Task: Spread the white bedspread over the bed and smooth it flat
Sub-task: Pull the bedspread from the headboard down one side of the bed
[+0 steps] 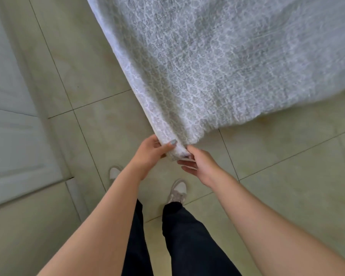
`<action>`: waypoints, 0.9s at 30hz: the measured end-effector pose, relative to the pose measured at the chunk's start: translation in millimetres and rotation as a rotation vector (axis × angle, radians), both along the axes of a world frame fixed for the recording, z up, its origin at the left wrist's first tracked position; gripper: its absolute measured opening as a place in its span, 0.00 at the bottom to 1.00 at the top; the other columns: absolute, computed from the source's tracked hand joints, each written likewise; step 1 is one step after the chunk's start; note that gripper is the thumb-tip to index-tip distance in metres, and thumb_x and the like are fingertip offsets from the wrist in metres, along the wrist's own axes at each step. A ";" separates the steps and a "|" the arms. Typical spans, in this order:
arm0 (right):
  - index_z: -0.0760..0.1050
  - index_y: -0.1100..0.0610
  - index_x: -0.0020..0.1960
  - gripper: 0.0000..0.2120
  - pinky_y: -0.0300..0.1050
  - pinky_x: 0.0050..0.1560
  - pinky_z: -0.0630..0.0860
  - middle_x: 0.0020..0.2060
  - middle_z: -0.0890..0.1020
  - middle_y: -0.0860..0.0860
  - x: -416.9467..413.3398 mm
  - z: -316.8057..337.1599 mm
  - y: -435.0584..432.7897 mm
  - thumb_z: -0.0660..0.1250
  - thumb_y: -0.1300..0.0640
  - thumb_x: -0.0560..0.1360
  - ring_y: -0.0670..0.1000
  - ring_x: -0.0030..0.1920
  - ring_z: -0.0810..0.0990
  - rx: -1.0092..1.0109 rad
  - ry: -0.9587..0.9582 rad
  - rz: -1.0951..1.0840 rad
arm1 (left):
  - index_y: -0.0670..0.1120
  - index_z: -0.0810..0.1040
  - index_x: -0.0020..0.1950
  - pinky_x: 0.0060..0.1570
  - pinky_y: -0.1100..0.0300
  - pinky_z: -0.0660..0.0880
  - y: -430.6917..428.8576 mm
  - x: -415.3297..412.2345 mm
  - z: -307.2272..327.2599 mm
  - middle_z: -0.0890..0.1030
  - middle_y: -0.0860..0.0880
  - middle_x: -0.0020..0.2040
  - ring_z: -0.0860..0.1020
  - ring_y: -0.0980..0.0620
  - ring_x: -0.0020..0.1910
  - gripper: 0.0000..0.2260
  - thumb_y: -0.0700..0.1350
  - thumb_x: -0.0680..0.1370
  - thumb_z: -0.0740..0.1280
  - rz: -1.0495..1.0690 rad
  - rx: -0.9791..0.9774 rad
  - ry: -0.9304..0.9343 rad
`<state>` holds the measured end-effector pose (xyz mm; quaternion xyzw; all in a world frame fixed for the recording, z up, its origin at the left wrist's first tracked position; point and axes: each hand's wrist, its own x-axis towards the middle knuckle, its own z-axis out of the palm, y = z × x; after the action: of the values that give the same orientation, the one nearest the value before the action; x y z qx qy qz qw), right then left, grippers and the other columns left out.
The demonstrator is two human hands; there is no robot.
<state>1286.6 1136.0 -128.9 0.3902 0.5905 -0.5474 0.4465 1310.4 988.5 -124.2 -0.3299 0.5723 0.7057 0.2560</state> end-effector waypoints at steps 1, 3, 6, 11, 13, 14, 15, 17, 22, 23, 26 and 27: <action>0.74 0.56 0.42 0.06 0.44 0.44 0.77 0.42 0.79 0.53 -2.0 -0.1 5.5 0.61 0.58 0.76 0.52 0.42 0.81 -0.068 -0.004 -0.030 | 0.46 0.78 0.53 0.45 0.62 0.78 6.4 7.9 -1.1 0.84 0.47 0.49 0.83 0.53 0.47 0.05 0.42 0.77 0.68 0.063 0.034 -0.006; 0.73 0.58 0.39 0.07 0.48 0.49 0.77 0.39 0.77 0.54 -6.8 4.1 12.8 0.59 0.62 0.74 0.54 0.43 0.79 -0.239 -0.041 -0.180 | 0.45 0.75 0.58 0.49 0.59 0.79 11.6 20.5 -1.7 0.83 0.46 0.54 0.82 0.49 0.52 0.08 0.43 0.80 0.64 0.213 0.073 -0.031; 0.73 0.61 0.47 0.10 0.55 0.51 0.77 0.44 0.78 0.58 -22.7 1.0 14.5 0.53 0.64 0.76 0.58 0.48 0.78 -0.434 -0.049 -0.538 | 0.47 0.73 0.58 0.51 0.55 0.79 7.7 33.2 3.6 0.82 0.49 0.55 0.81 0.51 0.51 0.06 0.44 0.82 0.60 0.461 0.110 -0.083; 0.71 0.57 0.68 0.20 0.58 0.65 0.72 0.65 0.76 0.59 -43.8 -12.0 7.8 0.54 0.49 0.81 0.60 0.65 0.75 -0.498 0.024 -0.648 | 0.50 0.74 0.57 0.37 0.61 0.77 -1.3 42.2 17.9 0.82 0.53 0.51 0.80 0.56 0.42 0.06 0.47 0.82 0.60 0.458 0.068 -0.088; 0.69 0.56 0.69 0.25 0.61 0.61 0.73 0.68 0.73 0.60 -49.7 -13.7 20.7 0.50 0.43 0.80 0.62 0.67 0.71 -0.565 0.089 -0.728 | 0.49 0.75 0.57 0.38 0.62 0.76 -4.2 46.0 26.1 0.84 0.53 0.49 0.81 0.57 0.41 0.09 0.51 0.80 0.63 0.380 0.081 -0.056; 0.69 0.56 0.69 0.26 0.61 0.61 0.72 0.68 0.72 0.59 -53.7 -15.5 31.2 0.48 0.42 0.80 0.62 0.68 0.70 -0.566 0.134 -0.777 | 0.49 0.76 0.57 0.40 0.62 0.76 -5.4 47.8 30.9 0.84 0.54 0.49 0.82 0.58 0.42 0.12 0.53 0.77 0.65 0.331 0.091 -0.030; 0.69 0.56 0.69 0.27 0.62 0.62 0.71 0.68 0.72 0.60 -57.4 -15.1 42.3 0.47 0.41 0.80 0.63 0.68 0.70 -0.575 0.189 -0.815 | 0.49 0.76 0.57 0.43 0.62 0.76 -7.2 51.0 36.1 0.84 0.55 0.49 0.82 0.57 0.45 0.15 0.54 0.73 0.68 0.266 0.094 -0.004; 0.71 0.56 0.69 0.28 0.65 0.65 0.69 0.66 0.75 0.60 -64.2 -10.1 62.2 0.49 0.40 0.79 0.63 0.66 0.73 -0.586 0.275 -0.852 | 0.48 0.79 0.54 0.48 0.63 0.76 -11.7 56.9 40.9 0.85 0.54 0.47 0.82 0.56 0.48 0.19 0.51 0.65 0.74 0.067 0.026 0.039; 0.75 0.56 0.64 0.23 0.61 0.61 0.74 0.60 0.80 0.59 -82.8 16.8 93.7 0.51 0.45 0.79 0.61 0.60 0.79 -0.327 0.482 -0.844 | 0.39 0.73 0.34 0.37 0.58 0.67 -27.4 60.6 39.9 0.72 0.44 0.31 0.70 0.52 0.32 0.25 0.58 0.62 0.78 -0.367 -0.375 0.017; 0.75 0.56 0.63 0.22 0.56 0.57 0.78 0.58 0.81 0.57 -89.8 22.5 96.7 0.52 0.47 0.79 0.59 0.57 0.81 -0.190 0.543 -0.828 | 0.40 0.71 0.33 0.35 0.59 0.65 -25.0 59.6 42.0 0.68 0.46 0.30 0.67 0.51 0.30 0.26 0.61 0.63 0.75 -0.382 -0.403 0.047; 0.71 0.56 0.65 0.18 0.46 0.47 0.81 0.59 0.80 0.56 -119.1 35.9 92.2 0.54 0.51 0.79 0.55 0.56 0.81 0.213 0.784 -0.668 | 0.47 0.77 0.40 0.44 0.62 0.75 -13.3 51.4 49.1 0.81 0.55 0.37 0.80 0.57 0.37 0.13 0.57 0.71 0.68 -0.111 -0.179 0.181; 0.70 0.55 0.65 0.17 0.46 0.52 0.80 0.60 0.78 0.55 -129.9 40.4 84.5 0.56 0.52 0.79 0.54 0.57 0.79 0.317 0.875 -0.524 | 0.49 0.79 0.51 0.56 0.59 0.75 -10.6 45.3 48.5 0.84 0.54 0.49 0.82 0.57 0.49 0.11 0.54 0.74 0.66 0.049 -0.059 0.195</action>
<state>1156.7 1220.5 -88.5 0.3226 0.6797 -0.6562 -0.0576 1355.7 978.0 -75.6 -0.2810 0.6067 0.7235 0.1717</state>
